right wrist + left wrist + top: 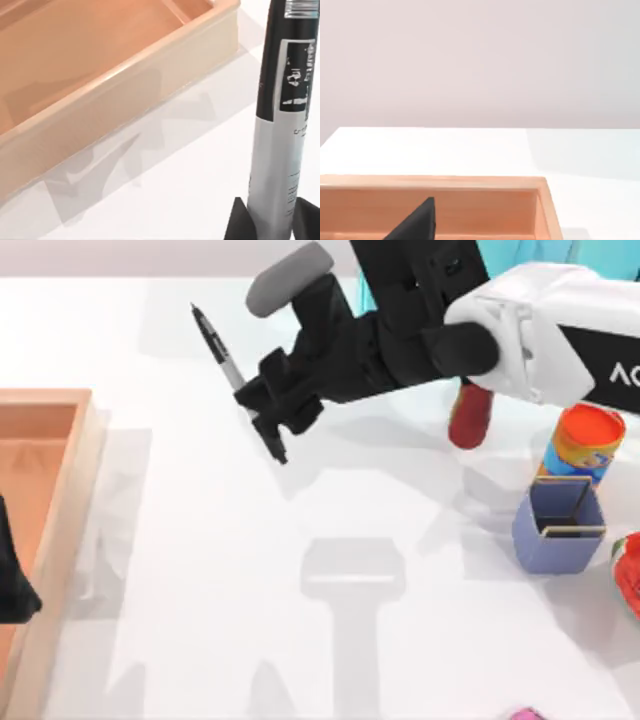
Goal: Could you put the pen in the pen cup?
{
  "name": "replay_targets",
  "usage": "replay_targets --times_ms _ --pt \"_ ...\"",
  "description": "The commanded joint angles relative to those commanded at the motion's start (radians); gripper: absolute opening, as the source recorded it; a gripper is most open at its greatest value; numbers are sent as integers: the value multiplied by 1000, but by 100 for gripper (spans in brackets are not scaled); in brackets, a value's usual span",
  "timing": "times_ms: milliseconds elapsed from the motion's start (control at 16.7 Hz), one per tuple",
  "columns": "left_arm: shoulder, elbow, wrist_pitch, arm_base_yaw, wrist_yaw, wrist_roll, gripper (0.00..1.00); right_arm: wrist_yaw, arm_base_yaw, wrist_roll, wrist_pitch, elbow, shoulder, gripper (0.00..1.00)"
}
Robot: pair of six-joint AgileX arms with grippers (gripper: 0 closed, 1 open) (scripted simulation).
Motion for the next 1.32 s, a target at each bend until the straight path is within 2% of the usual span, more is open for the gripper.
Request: replay_targets --times_ms 420,780,1020,1320 --pt "0 0 0 0 0 0 100 -415 -393 128 837 -501 -130 0" --pt "0 0 0 0 0 0 100 -696 -717 221 1357 -853 -281 0" --pt "0 0 0 0 0 0 100 -797 -852 257 1545 -990 -342 0" --pt "0 0 0 0 0 0 100 -814 -879 265 1579 -1018 -350 0"
